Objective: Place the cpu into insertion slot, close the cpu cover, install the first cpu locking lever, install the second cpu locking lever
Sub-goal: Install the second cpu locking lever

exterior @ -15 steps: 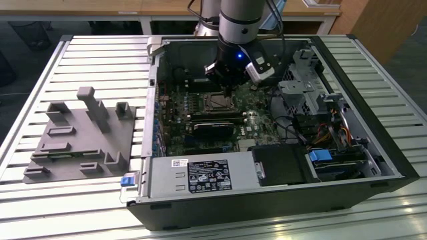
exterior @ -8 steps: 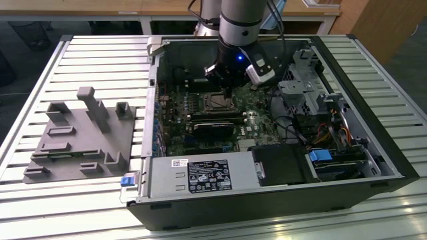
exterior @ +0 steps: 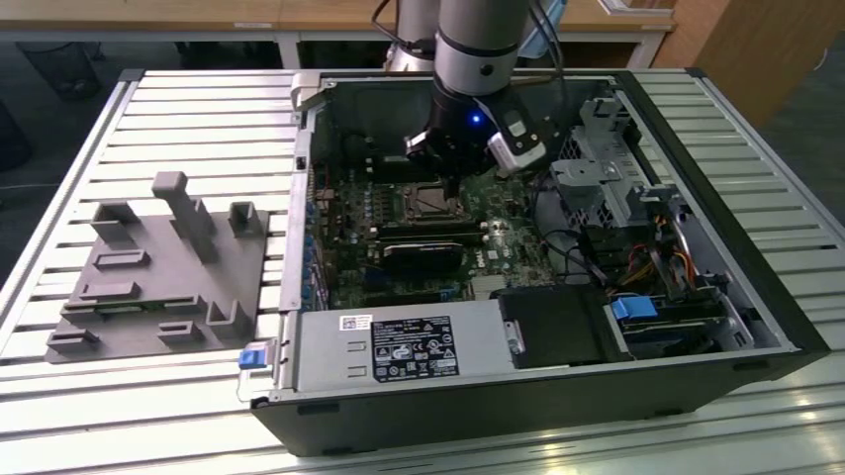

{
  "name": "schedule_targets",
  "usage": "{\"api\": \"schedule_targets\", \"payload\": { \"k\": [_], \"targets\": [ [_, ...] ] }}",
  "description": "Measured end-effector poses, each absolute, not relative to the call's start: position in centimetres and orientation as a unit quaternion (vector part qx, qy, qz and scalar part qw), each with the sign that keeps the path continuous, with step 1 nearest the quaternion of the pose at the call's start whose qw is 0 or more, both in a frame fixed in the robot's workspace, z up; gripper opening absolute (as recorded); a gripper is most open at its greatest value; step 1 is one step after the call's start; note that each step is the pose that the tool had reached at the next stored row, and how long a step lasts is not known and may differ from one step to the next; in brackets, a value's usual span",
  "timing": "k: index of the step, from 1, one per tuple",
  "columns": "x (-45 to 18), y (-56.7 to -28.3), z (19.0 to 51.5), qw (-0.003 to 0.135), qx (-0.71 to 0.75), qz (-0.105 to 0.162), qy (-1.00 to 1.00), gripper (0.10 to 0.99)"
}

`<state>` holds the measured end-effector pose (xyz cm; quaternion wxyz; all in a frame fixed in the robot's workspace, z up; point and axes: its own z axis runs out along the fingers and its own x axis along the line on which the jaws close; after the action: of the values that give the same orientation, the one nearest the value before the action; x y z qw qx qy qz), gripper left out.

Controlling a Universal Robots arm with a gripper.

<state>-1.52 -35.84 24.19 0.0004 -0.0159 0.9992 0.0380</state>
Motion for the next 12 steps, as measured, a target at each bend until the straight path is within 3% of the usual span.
{"api": "schedule_targets", "payload": {
  "k": [12],
  "targets": [
    [-2.2, -37.1, 23.9, 0.000, -0.016, 0.039, 0.999, 0.106]
  ]
}}
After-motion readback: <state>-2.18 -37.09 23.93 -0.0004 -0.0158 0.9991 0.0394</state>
